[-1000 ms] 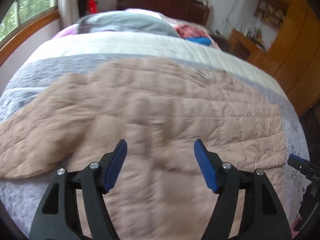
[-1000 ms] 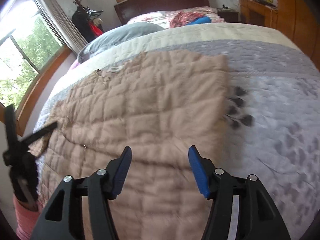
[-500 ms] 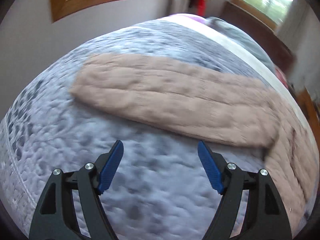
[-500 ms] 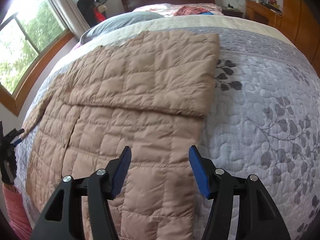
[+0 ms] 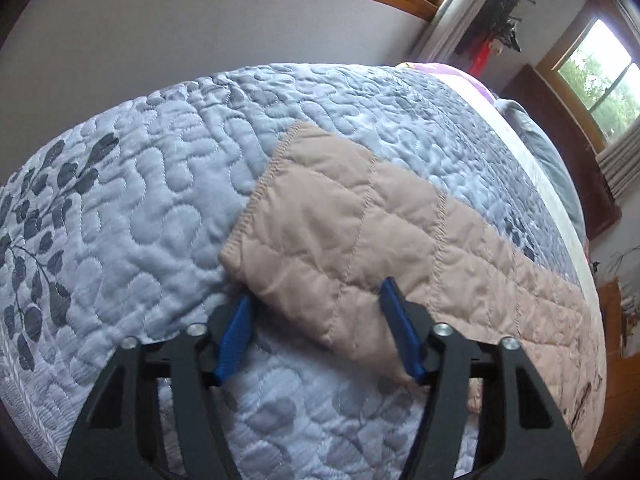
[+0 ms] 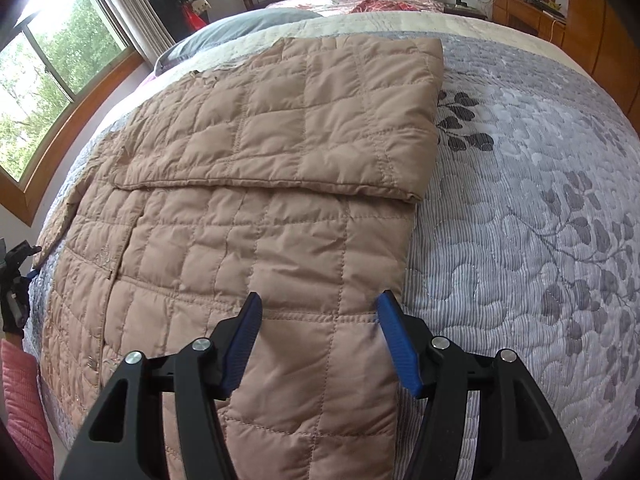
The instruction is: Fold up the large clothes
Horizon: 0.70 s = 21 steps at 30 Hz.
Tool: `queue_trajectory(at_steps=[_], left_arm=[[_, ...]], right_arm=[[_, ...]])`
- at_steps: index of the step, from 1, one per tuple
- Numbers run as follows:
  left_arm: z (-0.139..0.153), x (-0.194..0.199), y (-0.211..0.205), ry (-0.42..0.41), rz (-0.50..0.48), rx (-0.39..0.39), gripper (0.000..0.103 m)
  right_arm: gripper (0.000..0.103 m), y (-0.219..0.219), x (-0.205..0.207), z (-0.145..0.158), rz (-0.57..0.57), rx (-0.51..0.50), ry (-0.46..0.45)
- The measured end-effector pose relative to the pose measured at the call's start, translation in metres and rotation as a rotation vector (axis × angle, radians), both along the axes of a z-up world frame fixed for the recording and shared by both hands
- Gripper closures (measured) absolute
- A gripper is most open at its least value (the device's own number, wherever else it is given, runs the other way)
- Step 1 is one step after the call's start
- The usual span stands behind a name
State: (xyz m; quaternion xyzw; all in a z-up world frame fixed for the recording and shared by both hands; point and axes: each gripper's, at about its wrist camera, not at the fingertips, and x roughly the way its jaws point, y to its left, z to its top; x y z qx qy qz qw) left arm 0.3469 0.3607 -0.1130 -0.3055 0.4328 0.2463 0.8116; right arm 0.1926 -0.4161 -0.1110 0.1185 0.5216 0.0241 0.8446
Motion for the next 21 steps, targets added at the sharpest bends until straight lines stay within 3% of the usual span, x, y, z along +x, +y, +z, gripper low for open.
queue_trajectory(at_steps=[2, 7, 15, 17, 21], left_arm=[[0.001, 0.001, 0.003, 0.011, 0.020, 0.022, 0.066], [0.000, -0.001, 0.005, -0.003, 0.023, 0.019, 0.086], [-0.005, 0.001, 0.002, -0.017, -0.001, 0.047, 0.091], [0.000, 0.002, 0.000, -0.020, -0.007, 0.049, 0.097], [0.023, 0.001, -0.014, -0.072, -0.029, 0.090, 0.098]], right_arm=[[0.042, 0.001, 0.001, -0.002, 0.003, -0.004, 0.001], [0.041, 0.003, 0.001, -0.004, 0.007, -0.015, -0.001], [0.033, 0.013, 0.004, -0.012, 0.016, -0.049, -0.018], [0.033, 0.013, 0.004, -0.011, 0.012, -0.048, -0.023], [0.034, 0.007, -0.001, -0.005, -0.002, -0.005, -0.032]])
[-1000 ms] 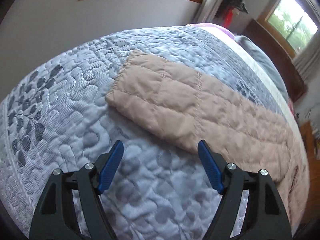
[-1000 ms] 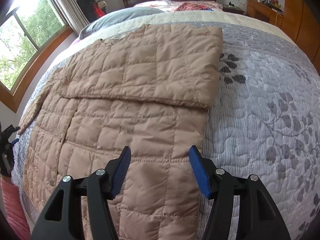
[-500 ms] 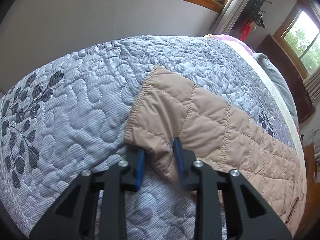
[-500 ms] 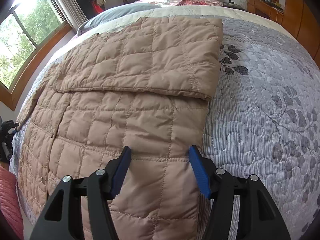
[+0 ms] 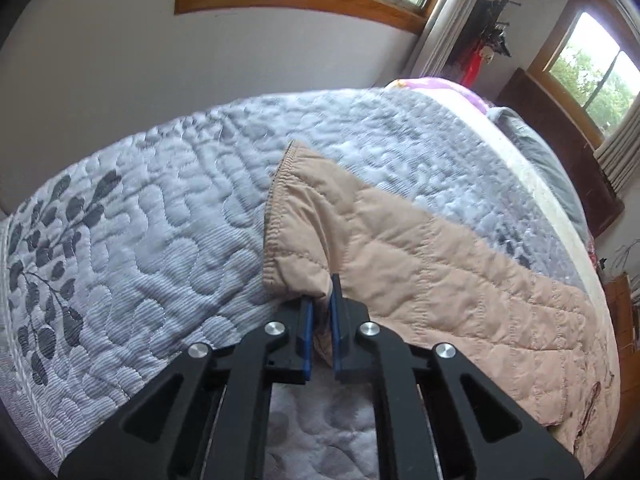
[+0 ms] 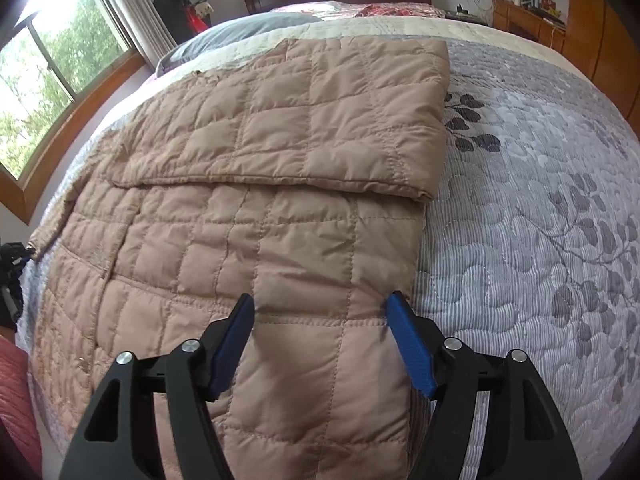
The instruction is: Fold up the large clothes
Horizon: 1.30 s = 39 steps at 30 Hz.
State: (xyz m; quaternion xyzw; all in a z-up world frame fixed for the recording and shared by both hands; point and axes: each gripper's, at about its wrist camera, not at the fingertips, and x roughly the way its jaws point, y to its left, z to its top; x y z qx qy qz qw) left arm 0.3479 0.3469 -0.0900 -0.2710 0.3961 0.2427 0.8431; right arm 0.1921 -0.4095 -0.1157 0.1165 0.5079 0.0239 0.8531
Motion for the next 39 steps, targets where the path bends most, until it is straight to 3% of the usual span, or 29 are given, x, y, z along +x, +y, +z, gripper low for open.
queue_trajectory(at_steps=[4, 9, 12, 16, 27, 39], left_arm=[[0.034, -0.003, -0.028, -0.088, -0.059, 0.028, 0.099], [0.078, 0.003, -0.104, -0.173, -0.231, 0.112, 0.099], [0.092, 0.010, -0.157, -0.193, -0.348, 0.154, 0.099], [0.095, 0.018, -0.222, -0.204, -0.503, 0.152, 0.099], [0.066, 0.031, -0.350, -0.171, -0.773, 0.152, 0.099], [-0.009, 0.061, -0.392, 0.021, -0.871, 0.104, 0.097]], right_arm=[[0.036, -0.006, -0.008, 0.013, -0.019, 0.039, -0.021], [0.036, -0.002, -0.017, 0.020, -0.009, 0.070, -0.032], [0.036, 0.003, -0.017, 0.018, 0.002, 0.068, -0.025], [0.036, 0.002, -0.015, 0.013, 0.001, 0.069, -0.010], [0.036, 0.000, -0.014, 0.008, 0.006, 0.070, 0.000], [0.036, -0.001, -0.009, 0.001, 0.013, 0.071, 0.007]])
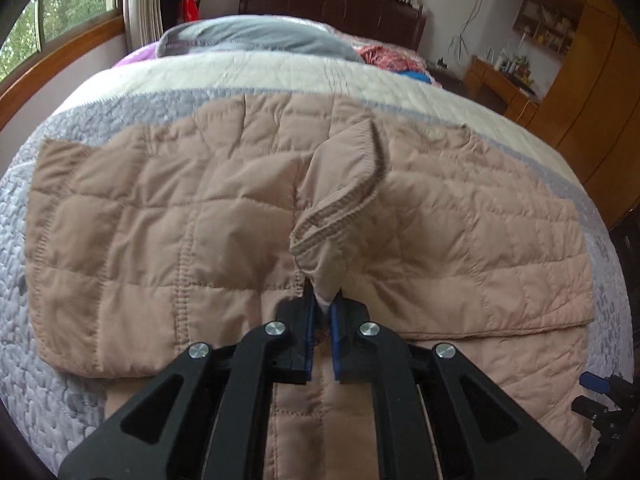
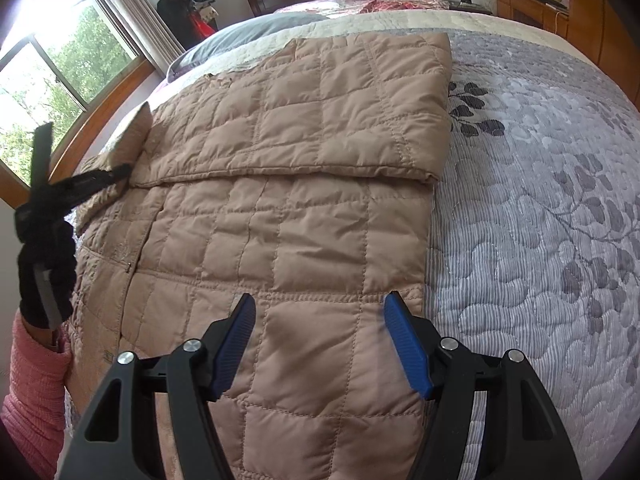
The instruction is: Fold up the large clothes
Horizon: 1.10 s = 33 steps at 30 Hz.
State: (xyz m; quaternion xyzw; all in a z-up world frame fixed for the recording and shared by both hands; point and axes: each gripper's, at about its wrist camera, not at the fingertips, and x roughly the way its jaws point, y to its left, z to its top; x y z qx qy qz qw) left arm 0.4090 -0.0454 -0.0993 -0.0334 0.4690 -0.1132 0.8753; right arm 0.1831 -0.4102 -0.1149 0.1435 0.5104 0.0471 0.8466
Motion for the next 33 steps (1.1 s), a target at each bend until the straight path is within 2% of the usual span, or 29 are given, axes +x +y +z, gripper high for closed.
queue_trajectory(at_steps=[3, 6, 7, 8, 10, 13, 14, 16, 18, 21, 23, 25, 30, 33], left_arm=[[0.000, -0.004, 0.004, 0.006, -0.011, -0.033, 0.092], [0.011, -0.020, 0.010, 0.020, -0.056, -0.113, 0.074], [0.016, -0.024, 0.007, 0.019, -0.069, -0.138, 0.064], [0.023, -0.032, 0.010, 0.017, -0.092, -0.176, 0.060], [0.036, -0.049, 0.021, 0.003, -0.131, -0.236, 0.060], [0.052, -0.060, 0.046, -0.046, -0.106, -0.231, 0.060], [0.055, -0.058, 0.053, -0.056, -0.087, -0.206, 0.060], [0.055, -0.051, 0.067, -0.057, -0.019, -0.094, 0.060], [0.045, -0.035, 0.084, -0.009, 0.040, 0.014, 0.060], [0.020, -0.016, 0.102, 0.046, 0.099, 0.095, 0.061], [-0.002, -0.004, 0.106, 0.112, 0.070, 0.052, 0.062], [-0.014, 0.002, 0.109, 0.126, 0.071, 0.003, 0.062], [-0.008, -0.002, 0.118, 0.120, 0.084, -0.073, 0.062], [0.004, -0.011, 0.129, 0.099, 0.089, -0.133, 0.062]], right_arm=[[0.036, 0.001, 0.002, -0.001, 0.002, -0.008, -0.001], [0.036, 0.004, 0.003, -0.002, 0.007, -0.027, -0.006], [0.036, 0.006, 0.004, -0.002, 0.006, -0.034, -0.009], [0.036, 0.007, 0.004, -0.001, 0.005, -0.042, -0.011], [0.036, 0.009, 0.003, 0.001, 0.005, -0.058, -0.011], [0.036, 0.016, 0.005, 0.014, 0.018, -0.048, -0.025], [0.036, 0.020, 0.007, 0.018, 0.026, -0.045, -0.026], [0.036, 0.034, 0.015, 0.027, 0.050, -0.035, -0.018], [0.036, 0.054, 0.028, 0.035, 0.093, -0.010, -0.003], [0.036, 0.085, 0.048, 0.043, 0.156, 0.017, 0.013], [0.036, 0.111, 0.069, 0.046, 0.196, 0.029, 0.029], [0.037, 0.130, 0.089, 0.045, 0.223, 0.061, 0.058], [0.039, 0.170, 0.135, 0.042, 0.257, 0.093, 0.095], [0.044, 0.183, 0.161, 0.036, 0.257, 0.142, 0.116]])
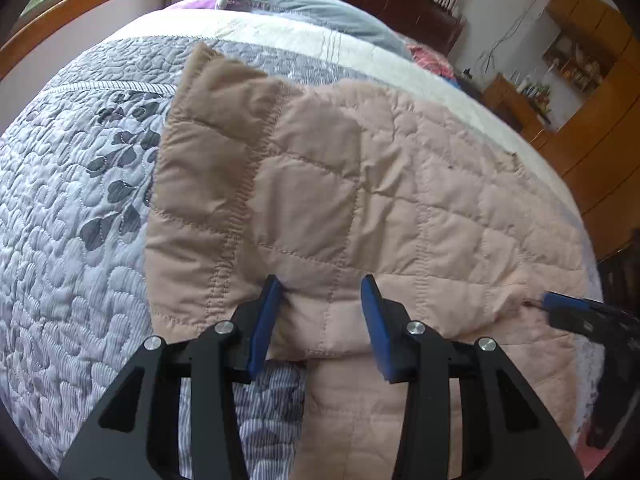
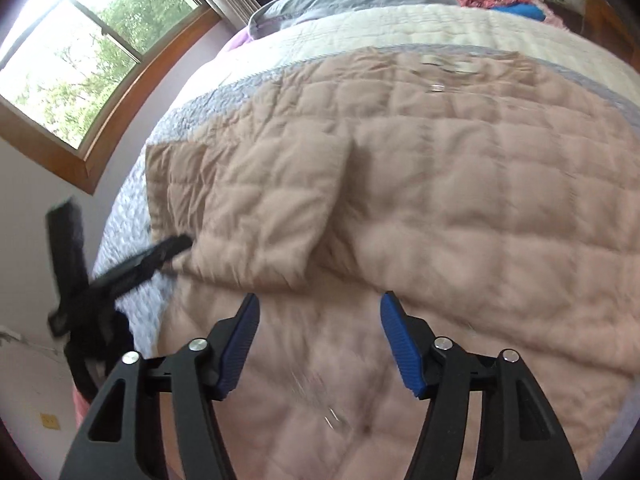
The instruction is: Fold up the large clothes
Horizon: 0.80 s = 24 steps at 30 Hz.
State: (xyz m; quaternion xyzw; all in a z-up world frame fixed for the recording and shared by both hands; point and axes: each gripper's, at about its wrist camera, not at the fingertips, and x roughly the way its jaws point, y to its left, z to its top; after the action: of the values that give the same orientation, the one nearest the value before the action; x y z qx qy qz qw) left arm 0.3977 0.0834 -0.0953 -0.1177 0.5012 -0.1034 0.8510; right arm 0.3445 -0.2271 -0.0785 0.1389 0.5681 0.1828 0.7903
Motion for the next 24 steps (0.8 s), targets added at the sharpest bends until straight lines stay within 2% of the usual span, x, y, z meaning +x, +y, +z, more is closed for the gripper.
queue_trajectory(at_steps=[3, 5, 6, 7, 10, 15, 18, 24], left_arm=[[0.014, -0.008, 0.014, -0.048, 0.023, -0.004, 0.062], [0.021, -0.011, 0.018, -0.079, 0.037, 0.024, 0.062], [0.025, -0.011, 0.020, -0.093, 0.046, 0.045, 0.062], [0.028, -0.011, 0.024, -0.108, 0.060, 0.067, 0.062], [0.036, -0.007, 0.033, -0.126, 0.094, 0.070, 0.062], [0.045, -0.007, 0.039, -0.149, 0.121, 0.046, 0.062], [0.049, -0.006, 0.025, -0.163, 0.100, 0.049, 0.062], [0.046, 0.005, -0.017, -0.166, 0.031, 0.069, 0.062]], right_arm=[[0.057, 0.011, 0.023, -0.016, -0.001, 0.033, 0.048], [0.071, 0.016, 0.032, -0.026, 0.002, 0.055, 0.079], [0.085, 0.018, 0.035, -0.031, 0.007, 0.066, 0.086], [0.090, 0.018, 0.036, -0.032, 0.013, 0.073, 0.078], [0.095, 0.012, 0.030, -0.023, 0.026, 0.097, 0.040], [0.095, -0.027, 0.013, 0.022, -0.015, 0.054, -0.090], [0.095, -0.059, 0.002, 0.044, -0.064, 0.018, -0.156], [0.095, -0.127, -0.014, 0.060, -0.193, -0.035, -0.201]])
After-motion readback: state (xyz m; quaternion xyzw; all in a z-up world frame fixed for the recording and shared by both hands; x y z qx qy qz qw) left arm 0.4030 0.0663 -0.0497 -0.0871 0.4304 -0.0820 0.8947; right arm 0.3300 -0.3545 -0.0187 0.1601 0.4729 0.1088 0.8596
